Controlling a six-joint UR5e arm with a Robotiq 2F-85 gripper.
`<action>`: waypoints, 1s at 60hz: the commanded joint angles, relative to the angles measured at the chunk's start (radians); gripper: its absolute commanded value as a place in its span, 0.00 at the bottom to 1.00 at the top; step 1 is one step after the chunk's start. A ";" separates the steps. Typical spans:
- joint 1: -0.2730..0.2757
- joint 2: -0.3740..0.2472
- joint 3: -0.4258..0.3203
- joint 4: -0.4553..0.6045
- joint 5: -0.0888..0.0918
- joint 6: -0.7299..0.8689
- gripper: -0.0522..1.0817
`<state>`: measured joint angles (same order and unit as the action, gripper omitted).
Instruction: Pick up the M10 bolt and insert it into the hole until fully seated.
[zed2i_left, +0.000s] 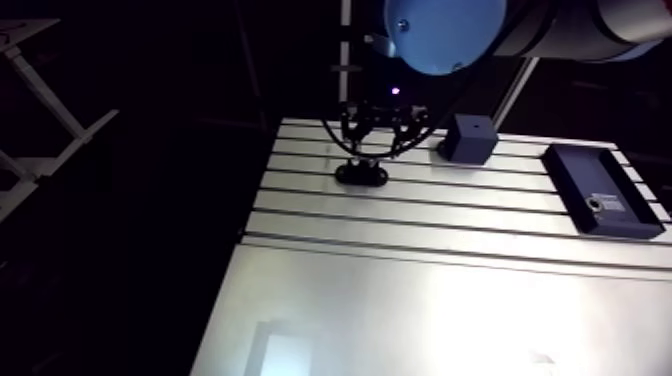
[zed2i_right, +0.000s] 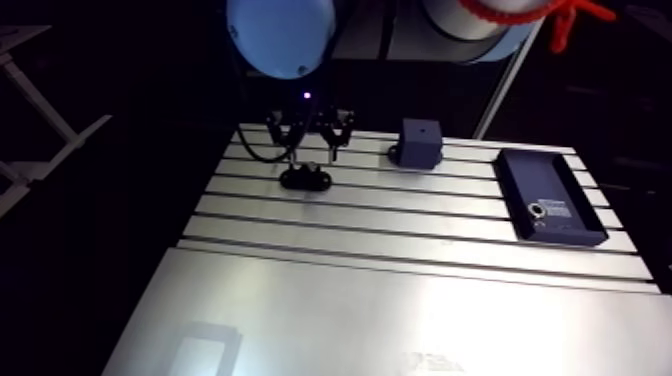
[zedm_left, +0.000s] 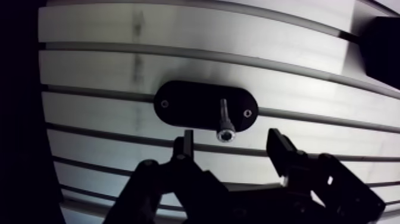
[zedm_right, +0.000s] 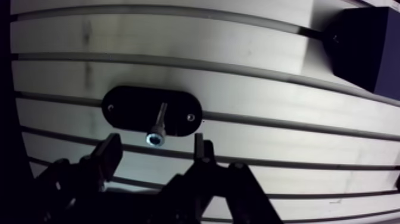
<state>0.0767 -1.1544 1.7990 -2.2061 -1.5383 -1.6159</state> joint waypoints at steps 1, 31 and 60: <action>0.002 0.003 0.001 -0.002 0.000 -0.002 0.37; 0.002 0.020 0.000 -0.002 0.002 -0.002 0.44; 0.002 0.025 -0.003 -0.002 0.002 -0.002 0.51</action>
<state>0.0783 -1.1317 1.7972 -2.2091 -1.5364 -1.6176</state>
